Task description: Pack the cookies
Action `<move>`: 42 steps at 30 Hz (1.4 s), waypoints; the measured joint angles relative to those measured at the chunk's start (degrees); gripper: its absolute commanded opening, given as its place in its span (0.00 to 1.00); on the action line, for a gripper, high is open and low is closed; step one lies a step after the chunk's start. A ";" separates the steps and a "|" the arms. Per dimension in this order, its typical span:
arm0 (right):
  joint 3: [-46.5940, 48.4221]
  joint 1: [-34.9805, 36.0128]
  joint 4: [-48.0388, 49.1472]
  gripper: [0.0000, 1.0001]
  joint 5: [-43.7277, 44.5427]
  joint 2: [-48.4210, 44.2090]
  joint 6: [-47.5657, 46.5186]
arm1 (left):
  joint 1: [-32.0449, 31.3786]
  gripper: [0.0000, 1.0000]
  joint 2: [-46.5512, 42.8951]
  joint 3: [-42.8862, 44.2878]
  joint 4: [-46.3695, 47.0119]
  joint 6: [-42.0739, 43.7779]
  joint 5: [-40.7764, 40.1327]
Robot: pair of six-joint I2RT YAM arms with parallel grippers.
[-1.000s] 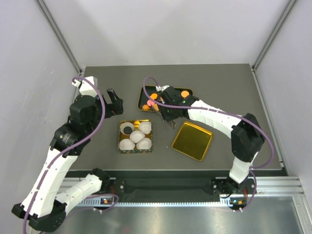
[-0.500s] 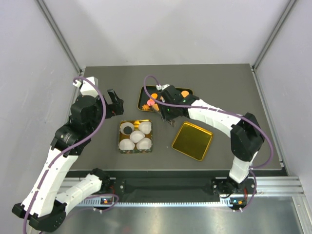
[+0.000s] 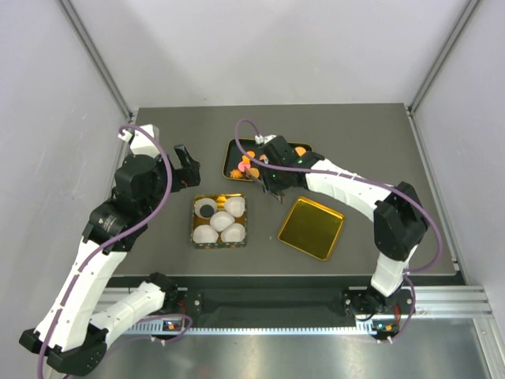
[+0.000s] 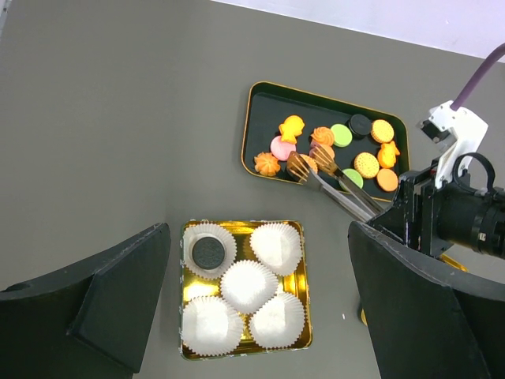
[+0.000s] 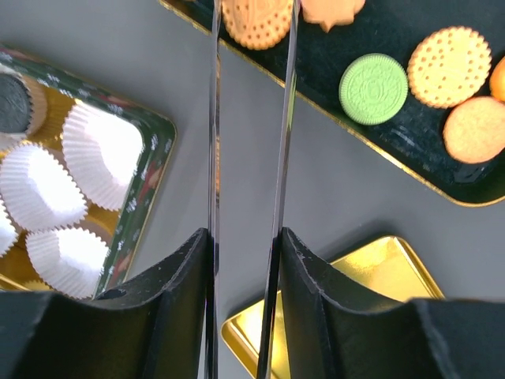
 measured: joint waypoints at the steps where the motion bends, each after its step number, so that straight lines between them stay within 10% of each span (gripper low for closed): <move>1: 0.26 -0.11 -0.09 0.33 -0.02 0.00 0.00 | 0.00 0.99 -0.02 -0.02 -0.02 0.00 0.00; 22: 1.20 -0.37 -0.42 0.31 -0.72 -8.17 0.48 | 0.00 0.99 -0.02 -0.02 0.02 -0.04 0.39; 42: -3.69 14.86 -4.42 0.31 -0.09 -12.98 1.70 | 0.00 0.99 0.00 -1.01 0.33 -0.22 1.20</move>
